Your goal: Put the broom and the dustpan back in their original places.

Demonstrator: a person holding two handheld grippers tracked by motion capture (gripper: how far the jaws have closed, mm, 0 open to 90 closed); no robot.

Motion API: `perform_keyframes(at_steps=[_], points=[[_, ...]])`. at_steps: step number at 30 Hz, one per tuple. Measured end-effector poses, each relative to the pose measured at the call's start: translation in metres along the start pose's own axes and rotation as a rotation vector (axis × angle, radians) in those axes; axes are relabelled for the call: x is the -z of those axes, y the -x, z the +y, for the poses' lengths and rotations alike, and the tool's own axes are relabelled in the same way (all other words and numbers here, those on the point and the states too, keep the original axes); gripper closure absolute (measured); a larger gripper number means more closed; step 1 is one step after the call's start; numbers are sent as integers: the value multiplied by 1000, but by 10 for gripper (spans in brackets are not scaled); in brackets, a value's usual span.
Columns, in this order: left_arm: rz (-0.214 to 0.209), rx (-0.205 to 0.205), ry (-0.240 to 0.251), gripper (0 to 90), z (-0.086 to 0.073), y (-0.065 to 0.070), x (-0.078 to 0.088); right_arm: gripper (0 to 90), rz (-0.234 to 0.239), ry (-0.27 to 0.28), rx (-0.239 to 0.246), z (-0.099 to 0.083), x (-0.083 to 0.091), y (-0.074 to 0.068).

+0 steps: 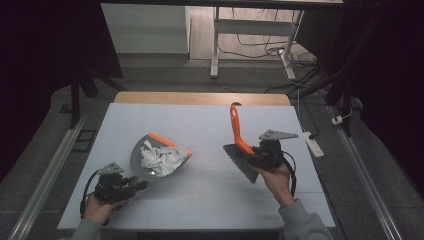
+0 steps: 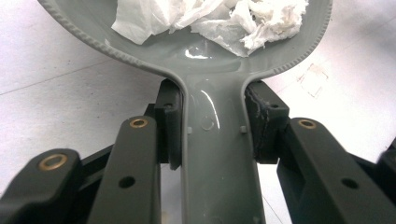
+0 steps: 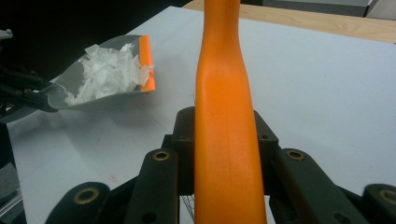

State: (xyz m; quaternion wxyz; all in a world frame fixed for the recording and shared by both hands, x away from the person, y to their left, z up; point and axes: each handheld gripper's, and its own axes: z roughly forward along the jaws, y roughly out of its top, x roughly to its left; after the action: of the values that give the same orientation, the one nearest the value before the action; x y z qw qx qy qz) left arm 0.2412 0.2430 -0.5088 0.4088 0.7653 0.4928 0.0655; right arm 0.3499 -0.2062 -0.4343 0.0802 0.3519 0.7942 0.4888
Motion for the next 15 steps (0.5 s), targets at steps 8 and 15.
perform_keyframes(at_steps=[8, 15], points=[[55, 39, 16, 616, 0, 2, 0, 706, 16, -34, -34, -6, 2, 5], [102, 89, 31, 616, 2, 5, -1, 706, 80, -76, -88, -14, 5, 9]])
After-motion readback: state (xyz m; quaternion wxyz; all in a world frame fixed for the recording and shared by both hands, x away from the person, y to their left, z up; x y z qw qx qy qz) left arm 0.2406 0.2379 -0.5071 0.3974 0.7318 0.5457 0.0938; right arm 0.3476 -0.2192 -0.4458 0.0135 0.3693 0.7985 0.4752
